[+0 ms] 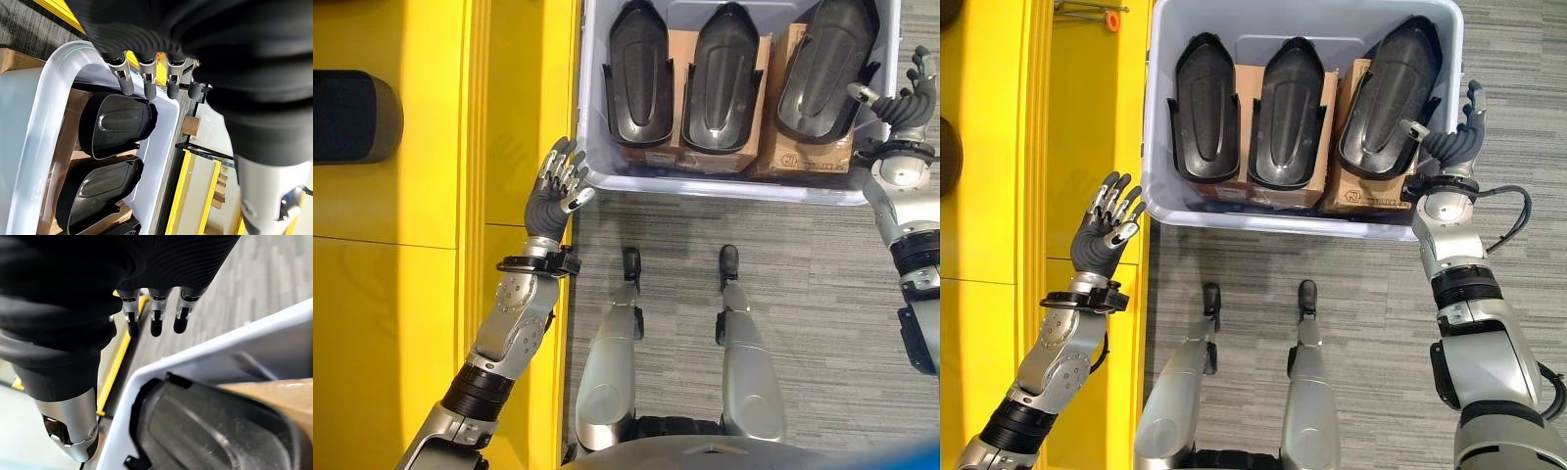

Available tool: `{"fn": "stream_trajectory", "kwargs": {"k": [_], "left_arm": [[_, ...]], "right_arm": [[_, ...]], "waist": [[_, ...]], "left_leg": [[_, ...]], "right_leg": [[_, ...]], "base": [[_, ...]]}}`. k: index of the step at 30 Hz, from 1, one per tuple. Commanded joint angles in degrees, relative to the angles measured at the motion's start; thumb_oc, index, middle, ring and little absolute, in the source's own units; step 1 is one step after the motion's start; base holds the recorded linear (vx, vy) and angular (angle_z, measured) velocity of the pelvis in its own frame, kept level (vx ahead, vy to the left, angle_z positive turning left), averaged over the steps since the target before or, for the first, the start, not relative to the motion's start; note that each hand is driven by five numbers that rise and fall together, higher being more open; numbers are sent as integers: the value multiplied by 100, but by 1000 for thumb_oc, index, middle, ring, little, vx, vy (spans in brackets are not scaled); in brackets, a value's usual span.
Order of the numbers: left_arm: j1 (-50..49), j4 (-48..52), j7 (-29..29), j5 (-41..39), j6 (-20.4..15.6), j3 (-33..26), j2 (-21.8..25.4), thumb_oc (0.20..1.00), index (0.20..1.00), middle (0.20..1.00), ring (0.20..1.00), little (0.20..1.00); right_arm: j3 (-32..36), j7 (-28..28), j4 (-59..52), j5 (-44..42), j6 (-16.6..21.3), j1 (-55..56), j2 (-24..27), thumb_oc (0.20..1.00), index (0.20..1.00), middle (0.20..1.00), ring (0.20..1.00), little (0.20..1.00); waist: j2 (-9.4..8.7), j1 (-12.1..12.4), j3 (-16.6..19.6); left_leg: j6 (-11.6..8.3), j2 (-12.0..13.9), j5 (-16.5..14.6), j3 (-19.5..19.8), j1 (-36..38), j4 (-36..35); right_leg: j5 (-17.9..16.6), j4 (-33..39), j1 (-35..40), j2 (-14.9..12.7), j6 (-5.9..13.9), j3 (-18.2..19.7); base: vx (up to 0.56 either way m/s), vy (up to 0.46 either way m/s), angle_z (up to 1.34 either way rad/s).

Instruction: Move parts from the plastic box to the shelf.

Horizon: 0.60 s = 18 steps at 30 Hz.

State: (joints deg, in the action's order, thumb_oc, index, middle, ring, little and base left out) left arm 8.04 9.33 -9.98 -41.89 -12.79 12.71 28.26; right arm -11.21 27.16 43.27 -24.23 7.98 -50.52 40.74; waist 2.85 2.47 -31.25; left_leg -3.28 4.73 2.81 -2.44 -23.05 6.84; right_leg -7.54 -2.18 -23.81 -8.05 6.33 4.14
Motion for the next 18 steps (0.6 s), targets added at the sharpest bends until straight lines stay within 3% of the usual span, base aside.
{"fn": "stream_trajectory", "kwargs": {"k": [1, 18], "left_arm": [[-152, 331, -53, -7, -368, -38, 166, 1000, 1000, 1000, 1000, 1000], [-134, 436, -177, -95, -429, 140, 193, 1000, 1000, 1000, 1000, 1000]], "right_arm": [[-19, 82, -82, -316, 415, -521, 54, 1000, 1000, 1000, 1000, 1000], [-430, -27, 589, -951, 468, -1101, -331, 1000, 1000, 1000, 1000, 1000]], "waist": [[-2, -51, 145], [40, 32, 145]], "left_leg": [[14, 189, -263, 299, -287, 358], [20, 132, -267, 340, -583, 393]], "right_leg": [[923, -919, -16, -288, 101, 96], [936, -1006, -270, -260, 79, 27]], "base": [[0, 0, 0], [2, -1, 1]]}}
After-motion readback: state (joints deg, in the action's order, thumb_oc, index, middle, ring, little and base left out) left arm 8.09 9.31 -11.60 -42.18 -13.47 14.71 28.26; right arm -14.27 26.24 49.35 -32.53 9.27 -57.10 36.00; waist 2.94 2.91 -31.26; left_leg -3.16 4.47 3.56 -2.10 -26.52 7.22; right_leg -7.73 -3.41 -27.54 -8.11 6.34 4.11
